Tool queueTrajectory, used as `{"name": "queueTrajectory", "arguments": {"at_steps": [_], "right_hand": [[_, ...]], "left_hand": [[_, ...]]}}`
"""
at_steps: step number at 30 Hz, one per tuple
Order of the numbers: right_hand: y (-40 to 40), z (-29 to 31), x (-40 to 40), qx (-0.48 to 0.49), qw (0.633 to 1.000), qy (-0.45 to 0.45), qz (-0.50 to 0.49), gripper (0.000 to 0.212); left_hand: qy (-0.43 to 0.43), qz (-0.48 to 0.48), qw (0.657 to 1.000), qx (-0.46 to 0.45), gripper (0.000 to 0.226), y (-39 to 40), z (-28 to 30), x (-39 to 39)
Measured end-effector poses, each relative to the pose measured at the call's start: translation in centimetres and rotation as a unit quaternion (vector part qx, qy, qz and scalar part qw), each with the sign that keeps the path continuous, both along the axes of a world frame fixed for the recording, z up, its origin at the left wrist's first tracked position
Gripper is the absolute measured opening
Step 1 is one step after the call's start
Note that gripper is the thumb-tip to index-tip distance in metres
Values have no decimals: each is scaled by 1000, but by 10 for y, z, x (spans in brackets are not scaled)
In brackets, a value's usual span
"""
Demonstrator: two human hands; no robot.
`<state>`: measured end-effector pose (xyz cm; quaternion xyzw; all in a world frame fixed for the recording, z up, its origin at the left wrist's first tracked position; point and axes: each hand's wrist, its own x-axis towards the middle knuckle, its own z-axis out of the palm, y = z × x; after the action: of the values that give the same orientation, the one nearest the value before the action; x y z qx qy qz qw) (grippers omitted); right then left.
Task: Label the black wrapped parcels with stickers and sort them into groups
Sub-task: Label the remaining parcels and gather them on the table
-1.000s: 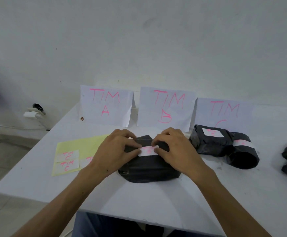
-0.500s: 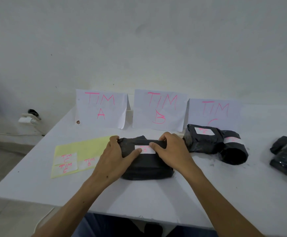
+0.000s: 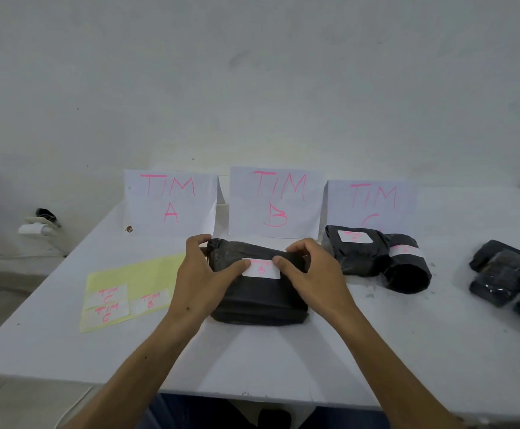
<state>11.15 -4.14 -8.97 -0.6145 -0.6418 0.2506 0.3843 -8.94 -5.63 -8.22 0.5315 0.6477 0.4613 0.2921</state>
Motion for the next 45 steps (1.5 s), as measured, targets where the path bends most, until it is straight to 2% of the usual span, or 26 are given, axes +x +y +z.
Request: {"name": "queueTrajectory", "arguments": {"at_steps": [3,6,9,11,16,21,24,26,28,31,33,37,42,45], "right_hand": [[-1,-4,7,11,1000,3,-10,32],[-5,-7,14,39,998,-40,-33,32],[-12,-5,22,137,982,-109,-64,25],[-14,2,30,187,974,-105,-65,18],[-15,16,71,207,970,-90,-87,9],[-22,12,121,203,967,-94,-120,5],[-24,7,153,215,959,-92,-157,6],[-23,2,176,216,950,-97,-205,7],[-18,-7,203,210,932,-114,-273,15],[-10,-22,240,147,903,-168,-368,36],[-7,-30,254,81,884,-220,-403,48],[-7,-41,263,18,874,-275,-400,66],[-5,-44,265,41,869,-263,-417,52],[-5,-46,263,41,889,-216,-402,50]], "left_hand": [[-56,-5,998,1,77,1,0,5],[-65,-34,997,3,74,0,-4,17],[-68,-78,995,0,78,-2,-10,34],[-56,-109,992,4,76,-5,-13,48],[50,-137,988,52,66,-8,-24,90],[271,-101,945,151,74,-1,-37,114],[268,-102,932,223,63,-3,-31,129],[246,-148,912,292,51,-10,-25,140],[256,-235,875,336,41,-18,-22,152],[360,-359,785,353,39,-22,-32,168],[416,-390,750,336,40,-19,-44,173],[447,-373,753,305,35,-8,-57,170],[443,-357,763,306,32,-4,-57,169],[444,-346,762,321,31,-5,-63,170]]}}
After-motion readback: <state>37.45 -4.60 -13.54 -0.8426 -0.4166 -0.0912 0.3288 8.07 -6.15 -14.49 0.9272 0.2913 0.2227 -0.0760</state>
